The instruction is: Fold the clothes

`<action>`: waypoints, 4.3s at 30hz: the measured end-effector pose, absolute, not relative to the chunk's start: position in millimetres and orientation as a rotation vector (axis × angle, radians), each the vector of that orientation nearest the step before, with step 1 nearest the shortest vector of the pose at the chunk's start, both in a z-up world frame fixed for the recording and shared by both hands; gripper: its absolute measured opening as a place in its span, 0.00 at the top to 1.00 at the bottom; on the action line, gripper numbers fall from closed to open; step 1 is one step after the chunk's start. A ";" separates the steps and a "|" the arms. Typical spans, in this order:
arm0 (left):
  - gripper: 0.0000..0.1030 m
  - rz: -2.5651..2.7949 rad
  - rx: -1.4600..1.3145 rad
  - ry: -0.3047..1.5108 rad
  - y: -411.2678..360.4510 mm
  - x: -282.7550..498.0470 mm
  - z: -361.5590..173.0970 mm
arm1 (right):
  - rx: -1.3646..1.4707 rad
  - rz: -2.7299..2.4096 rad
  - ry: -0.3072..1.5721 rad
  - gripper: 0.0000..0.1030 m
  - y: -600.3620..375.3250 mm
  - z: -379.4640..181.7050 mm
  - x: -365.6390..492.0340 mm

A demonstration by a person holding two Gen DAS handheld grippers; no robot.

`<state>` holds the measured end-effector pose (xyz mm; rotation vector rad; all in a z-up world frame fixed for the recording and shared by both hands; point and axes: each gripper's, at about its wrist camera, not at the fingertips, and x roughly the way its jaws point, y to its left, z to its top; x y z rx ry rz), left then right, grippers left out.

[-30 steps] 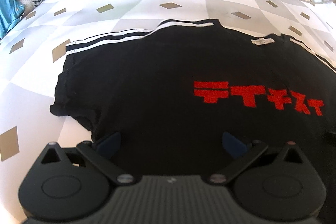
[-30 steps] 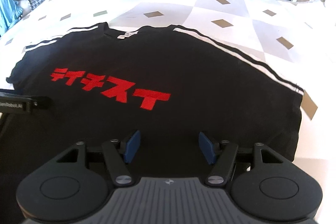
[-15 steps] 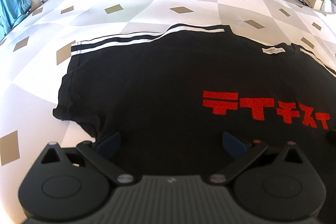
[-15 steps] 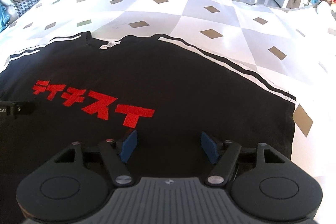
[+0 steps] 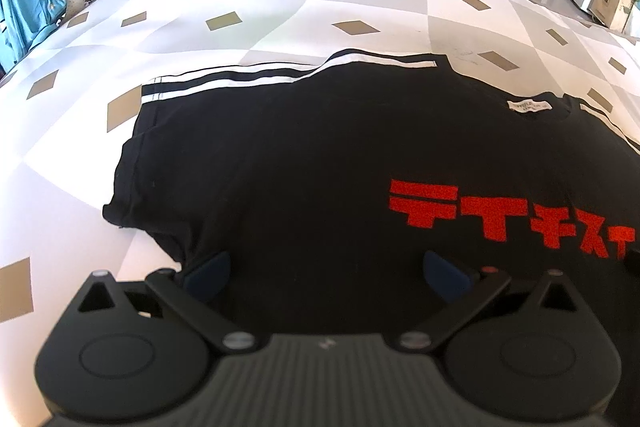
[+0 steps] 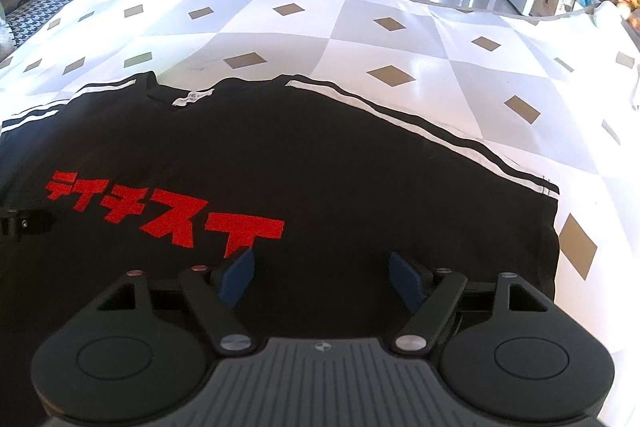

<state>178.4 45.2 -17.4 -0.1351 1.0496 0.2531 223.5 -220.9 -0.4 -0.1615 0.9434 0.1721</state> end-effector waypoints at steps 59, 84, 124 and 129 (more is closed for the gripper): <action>0.00 0.095 0.015 1.114 -8.0 127.4 -5.3 | -0.232 0.280 1.073 0.29 -212.9 5.3 175.8; 0.17 0.169 0.399 1.047 -11.0 62.7 -0.4 | -0.722 0.330 0.972 0.37 -199.6 13.4 109.0; 1.00 0.091 0.561 0.962 -73.0 45.5 -26.0 | -0.952 0.523 0.899 0.95 -169.1 -8.6 67.1; 1.00 0.091 0.558 0.959 -72.9 46.5 -26.6 | -0.949 0.520 0.906 0.95 -169.0 -7.3 66.6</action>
